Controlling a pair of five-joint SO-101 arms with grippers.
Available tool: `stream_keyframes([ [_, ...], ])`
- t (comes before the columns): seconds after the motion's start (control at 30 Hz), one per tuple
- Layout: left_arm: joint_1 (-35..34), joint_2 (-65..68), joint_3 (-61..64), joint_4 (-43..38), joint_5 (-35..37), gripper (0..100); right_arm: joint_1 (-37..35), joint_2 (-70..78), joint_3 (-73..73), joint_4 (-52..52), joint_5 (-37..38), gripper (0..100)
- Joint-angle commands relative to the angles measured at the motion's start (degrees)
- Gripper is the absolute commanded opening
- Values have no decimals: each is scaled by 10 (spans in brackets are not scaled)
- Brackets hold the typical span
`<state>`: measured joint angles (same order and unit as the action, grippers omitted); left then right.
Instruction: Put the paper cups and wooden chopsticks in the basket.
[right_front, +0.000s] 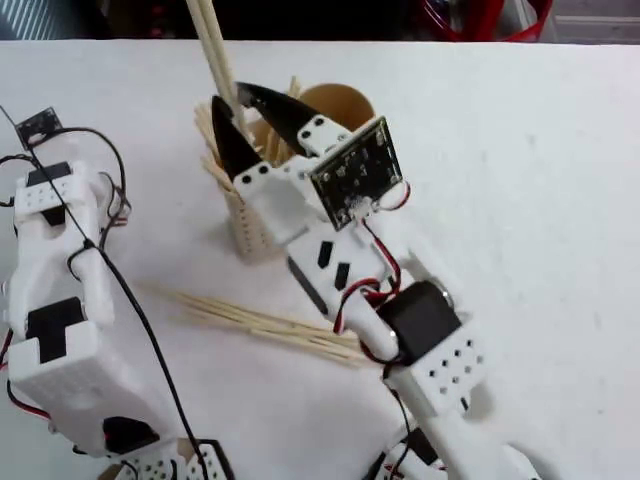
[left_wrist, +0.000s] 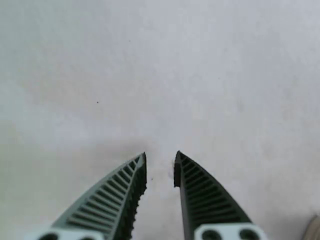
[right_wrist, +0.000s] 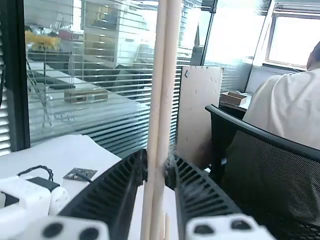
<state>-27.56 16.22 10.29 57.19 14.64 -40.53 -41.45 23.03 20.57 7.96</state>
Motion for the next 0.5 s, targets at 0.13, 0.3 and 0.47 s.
stream_keyframes([
  [0.13,-11,-2,-26,-11,7,109,1,71,22,-115,-15,17],
  [0.3,-11,-2,-26,-11,7,109,36,117,40,-153,-18,17],
  [0.47,-11,-2,-26,-11,7,109,46,127,67,-150,-15,20],
])
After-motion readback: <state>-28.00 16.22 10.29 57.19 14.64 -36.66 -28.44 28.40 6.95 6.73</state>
